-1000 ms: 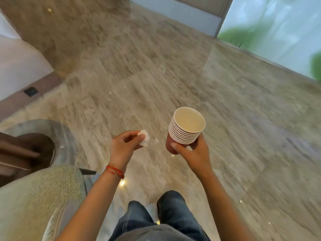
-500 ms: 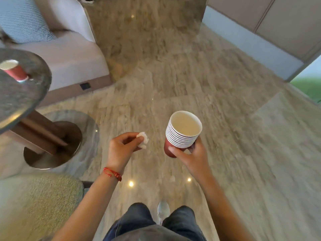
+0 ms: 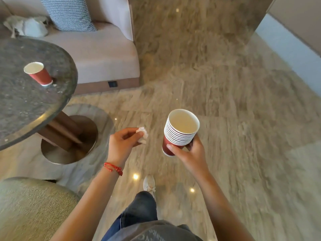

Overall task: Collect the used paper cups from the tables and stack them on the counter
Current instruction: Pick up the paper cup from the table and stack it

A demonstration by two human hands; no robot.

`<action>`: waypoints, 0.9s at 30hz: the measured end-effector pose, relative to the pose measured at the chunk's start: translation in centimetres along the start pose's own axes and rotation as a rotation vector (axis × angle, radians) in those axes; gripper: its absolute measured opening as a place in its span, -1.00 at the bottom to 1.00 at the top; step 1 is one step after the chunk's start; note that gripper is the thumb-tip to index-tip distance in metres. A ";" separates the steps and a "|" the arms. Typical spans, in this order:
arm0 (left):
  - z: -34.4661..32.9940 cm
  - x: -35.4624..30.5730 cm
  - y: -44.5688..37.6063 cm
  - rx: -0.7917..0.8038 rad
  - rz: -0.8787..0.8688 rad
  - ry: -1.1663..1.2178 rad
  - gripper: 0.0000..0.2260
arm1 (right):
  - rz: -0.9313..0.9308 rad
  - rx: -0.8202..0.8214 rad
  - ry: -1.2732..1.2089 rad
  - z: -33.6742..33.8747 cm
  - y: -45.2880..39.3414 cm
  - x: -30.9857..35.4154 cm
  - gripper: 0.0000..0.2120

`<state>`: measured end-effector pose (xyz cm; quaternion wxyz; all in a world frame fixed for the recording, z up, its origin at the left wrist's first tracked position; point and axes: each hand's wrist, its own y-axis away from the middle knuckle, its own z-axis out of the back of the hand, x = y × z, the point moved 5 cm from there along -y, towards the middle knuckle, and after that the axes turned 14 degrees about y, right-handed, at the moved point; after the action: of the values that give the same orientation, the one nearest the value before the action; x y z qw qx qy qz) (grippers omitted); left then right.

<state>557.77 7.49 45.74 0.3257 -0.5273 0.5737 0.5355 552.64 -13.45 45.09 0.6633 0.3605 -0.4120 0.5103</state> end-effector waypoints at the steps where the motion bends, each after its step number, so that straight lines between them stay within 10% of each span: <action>1: -0.2 -0.6 -1.8 -0.015 0.004 0.005 -0.87 | 0.002 0.012 0.003 -0.6 -1.9 0.4 -0.44; 27: 1.4 -8.9 -33.1 -0.482 -0.084 0.087 -0.94 | 0.166 0.451 0.000 -15.8 -42.8 8.5 -0.41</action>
<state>591.14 15.43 44.80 0.1877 -0.6356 0.4204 0.6197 598.31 -5.41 44.01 0.5215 0.4644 -0.3159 0.6423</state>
